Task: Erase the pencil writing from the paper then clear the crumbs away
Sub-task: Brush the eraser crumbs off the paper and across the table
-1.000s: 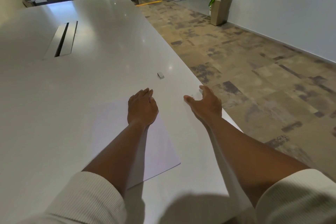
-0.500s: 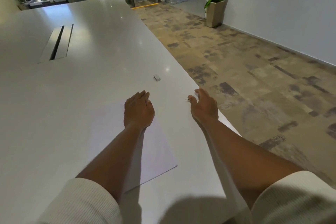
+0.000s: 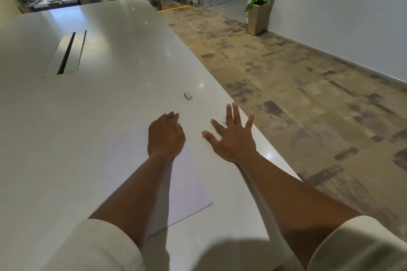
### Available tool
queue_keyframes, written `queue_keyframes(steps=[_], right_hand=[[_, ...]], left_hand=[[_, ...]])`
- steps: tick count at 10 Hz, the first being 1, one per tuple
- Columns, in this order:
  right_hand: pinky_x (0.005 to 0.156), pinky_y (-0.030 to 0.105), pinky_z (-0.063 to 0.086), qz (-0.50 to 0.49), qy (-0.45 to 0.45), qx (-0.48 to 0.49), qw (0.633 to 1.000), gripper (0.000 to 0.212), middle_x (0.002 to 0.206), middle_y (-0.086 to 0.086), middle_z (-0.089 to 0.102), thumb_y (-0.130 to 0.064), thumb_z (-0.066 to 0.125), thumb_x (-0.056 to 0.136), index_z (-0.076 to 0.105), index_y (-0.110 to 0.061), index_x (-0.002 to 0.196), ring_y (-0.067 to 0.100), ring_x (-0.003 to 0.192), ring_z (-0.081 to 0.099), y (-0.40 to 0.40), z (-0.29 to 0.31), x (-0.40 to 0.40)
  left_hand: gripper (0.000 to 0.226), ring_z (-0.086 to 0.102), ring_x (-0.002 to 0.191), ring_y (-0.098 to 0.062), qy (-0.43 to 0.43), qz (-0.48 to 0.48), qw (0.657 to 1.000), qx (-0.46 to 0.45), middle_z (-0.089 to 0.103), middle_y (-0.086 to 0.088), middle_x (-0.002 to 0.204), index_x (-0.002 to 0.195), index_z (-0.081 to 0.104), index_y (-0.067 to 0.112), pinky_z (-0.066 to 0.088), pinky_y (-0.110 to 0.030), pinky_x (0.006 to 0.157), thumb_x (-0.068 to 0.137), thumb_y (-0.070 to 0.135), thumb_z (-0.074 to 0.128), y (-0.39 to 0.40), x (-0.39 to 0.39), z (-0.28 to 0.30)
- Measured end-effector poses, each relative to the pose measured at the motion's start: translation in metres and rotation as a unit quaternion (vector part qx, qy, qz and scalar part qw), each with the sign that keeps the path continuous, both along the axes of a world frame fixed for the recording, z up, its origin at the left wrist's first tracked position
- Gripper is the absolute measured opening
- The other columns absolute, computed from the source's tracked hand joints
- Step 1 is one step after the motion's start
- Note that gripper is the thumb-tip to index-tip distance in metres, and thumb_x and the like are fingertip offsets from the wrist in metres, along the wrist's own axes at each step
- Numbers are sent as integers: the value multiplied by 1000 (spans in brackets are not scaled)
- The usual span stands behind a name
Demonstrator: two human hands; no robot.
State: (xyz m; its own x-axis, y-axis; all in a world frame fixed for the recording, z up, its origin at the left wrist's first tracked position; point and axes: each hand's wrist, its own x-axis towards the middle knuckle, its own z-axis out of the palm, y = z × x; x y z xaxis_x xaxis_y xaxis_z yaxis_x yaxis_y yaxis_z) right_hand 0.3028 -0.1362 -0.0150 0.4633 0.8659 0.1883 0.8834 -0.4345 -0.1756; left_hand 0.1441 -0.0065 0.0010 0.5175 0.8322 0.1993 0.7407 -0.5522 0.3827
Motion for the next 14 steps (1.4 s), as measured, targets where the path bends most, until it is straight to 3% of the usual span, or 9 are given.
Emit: queue_keyframes(steps=[2, 4, 6, 7, 8, 10, 12, 13, 14], right_hand=[[111, 63, -20, -82, 19, 0, 996, 96, 161, 15, -12, -78, -3, 86, 24, -15, 153, 20, 145, -32, -1, 2, -8], [111, 64, -19, -34, 40, -8, 999, 86, 160, 12, -20, -80, -1, 85, 27, -34, 151, 15, 141, -39, -1, 5, -6], [112, 63, -19, -84, 47, -9, 995, 97, 161, 15, -17, -80, -1, 84, 18, -16, 155, 19, 142, -36, -1, 6, -7], [112, 63, -19, -64, 55, -12, 996, 91, 160, 15, -20, -81, 0, 85, 12, -25, 156, 18, 141, -39, 0, 7, -6], [111, 63, -21, -45, 53, -34, 997, 89, 160, 15, -21, -81, 1, 84, 16, -30, 155, 19, 141, -39, 2, 8, -4], [114, 64, -13, -109, 34, -4, 993, 99, 162, 18, -4, -76, 3, 86, 34, -5, 147, 23, 148, -24, 3, 12, -8], [112, 65, -14, -67, 43, -19, 997, 85, 161, 17, -15, -75, -1, 88, 19, -26, 155, 22, 144, -32, 3, 12, -7], [112, 65, -16, -55, 44, -27, 997, 83, 161, 16, -15, -76, 0, 88, 25, -29, 153, 21, 145, -32, 3, 12, -6], [113, 64, -14, -93, 29, -21, 995, 92, 162, 18, -9, -74, 3, 88, 31, -13, 151, 23, 147, -27, 3, 13, -8]], left_hand=[[47, 30, 153, -18, 2, -1, 1000, -3, 40, -1, 163, 153, 48, 16, 16, -38, 127, 108, 23, 36, 0, -1, 1], [47, 32, 152, -18, -2, 0, 1000, 1, 42, -2, 162, 152, 50, 16, 17, -37, 127, 108, 22, 36, 0, -1, 1], [47, 32, 152, -18, -1, -1, 1000, 0, 42, -3, 162, 153, 50, 15, 17, -37, 127, 108, 21, 36, -1, 0, 1], [47, 31, 152, -18, -4, 0, 1000, 0, 42, -3, 162, 152, 50, 15, 17, -37, 127, 108, 21, 36, -1, 0, 1], [47, 31, 152, -18, -5, -1, 1000, -1, 42, -2, 162, 152, 50, 15, 16, -37, 127, 108, 21, 36, -2, 0, 1], [47, 30, 153, -18, -5, 2, 1000, -3, 41, -2, 162, 153, 49, 16, 16, -36, 127, 108, 22, 36, -2, 0, 1], [47, 30, 153, -18, 1, 3, 1000, -2, 40, -1, 163, 153, 49, 17, 16, -37, 127, 108, 22, 35, -2, 0, 0], [48, 30, 153, -18, 3, 1, 1000, -3, 40, -1, 163, 154, 48, 17, 15, -38, 127, 108, 22, 35, -1, 1, -1], [47, 31, 153, -19, 8, -3, 1000, 1, 41, -3, 162, 153, 49, 16, 17, -38, 126, 108, 22, 35, 0, 1, -1]])
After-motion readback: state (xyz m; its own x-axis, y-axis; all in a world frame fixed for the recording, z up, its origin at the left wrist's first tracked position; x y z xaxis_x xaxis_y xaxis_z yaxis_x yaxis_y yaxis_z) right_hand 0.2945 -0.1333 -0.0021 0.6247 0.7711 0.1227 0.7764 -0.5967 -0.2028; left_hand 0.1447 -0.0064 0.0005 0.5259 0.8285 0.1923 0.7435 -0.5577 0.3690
